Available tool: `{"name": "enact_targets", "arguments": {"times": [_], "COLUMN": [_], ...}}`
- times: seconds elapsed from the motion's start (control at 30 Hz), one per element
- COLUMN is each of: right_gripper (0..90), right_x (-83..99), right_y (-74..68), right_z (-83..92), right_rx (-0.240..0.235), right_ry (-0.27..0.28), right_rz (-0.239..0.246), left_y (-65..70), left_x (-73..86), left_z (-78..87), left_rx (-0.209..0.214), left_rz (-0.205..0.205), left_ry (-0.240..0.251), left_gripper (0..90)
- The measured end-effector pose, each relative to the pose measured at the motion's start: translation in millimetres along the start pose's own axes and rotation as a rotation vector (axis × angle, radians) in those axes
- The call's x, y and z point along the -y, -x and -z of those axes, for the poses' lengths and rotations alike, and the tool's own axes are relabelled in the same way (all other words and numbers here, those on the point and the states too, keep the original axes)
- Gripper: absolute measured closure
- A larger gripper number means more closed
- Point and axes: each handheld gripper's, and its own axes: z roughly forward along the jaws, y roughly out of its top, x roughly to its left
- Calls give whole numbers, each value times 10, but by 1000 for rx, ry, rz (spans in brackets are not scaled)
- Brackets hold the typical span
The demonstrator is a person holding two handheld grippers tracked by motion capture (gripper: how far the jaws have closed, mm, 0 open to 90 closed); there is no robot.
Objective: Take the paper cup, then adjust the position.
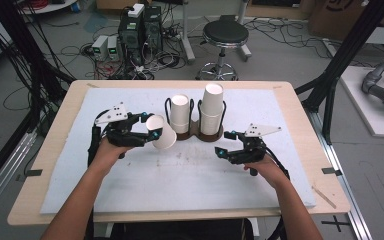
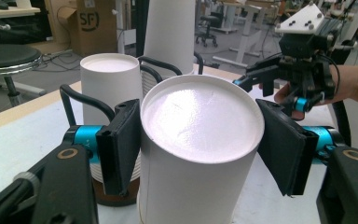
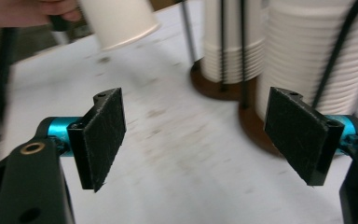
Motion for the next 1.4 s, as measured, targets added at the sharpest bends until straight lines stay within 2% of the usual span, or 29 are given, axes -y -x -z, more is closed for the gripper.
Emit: {"name": "enact_targets", "arguments": {"times": [0.07,0.13,0.17,0.23,0.3,0.37,0.47,0.53,0.6,0.67,0.97,1.0,1.17,1.2,1.4], "right_gripper": [248,233,215,216,216,215,215,215,215,214,212,212,212,212,212], "right_x": [-1,-15,-22,-39,-53,-63,-82,-86,-96,-95,-79,-84,-93,-92,-109], "right_y": [-36,-54,-50,-32,-14,-22,-67,-78,-114,-140,-314,-354,-420,-452,-463], "right_z": [-12,-13,-10,10,34,52,55,52,40,32,-19,-47,-93,-128,-220], "right_rx": [-3,-12,-10,-4,11,29,33,31,22,13,-33,-39,-58,-70,-93], "right_ry": [-49,-69,-63,-44,-24,-8,19,23,33,22,19,18,18,10,30], "right_rz": [29,48,40,-7,-22,-13,33,44,69,76,118,133,150,167,161], "left_y": [11,34,53,61,76,101,139,152,187,204,324,344,393,415,443], "left_x": [21,60,96,111,136,152,153,154,171,176,198,195,181,174,180], "left_z": [9,19,8,0,-28,-65,-90,-95,-113,-127,-157,-164,-219,-242,-302], "left_rx": [-2,-4,-6,-6,-2,9,21,26,36,42,65,71,84,93,123], "left_rz": [8,21,29,29,33,27,22,20,13,7,-1,-7,-12,-22,-17], "left_ry": [8,24,25,20,14,5,12,11,11,-1,6,3,4,-1,-1], "left_gripper": [340,340,340,340,340,340,340,340,340,340,340,340,340,341,341]}}
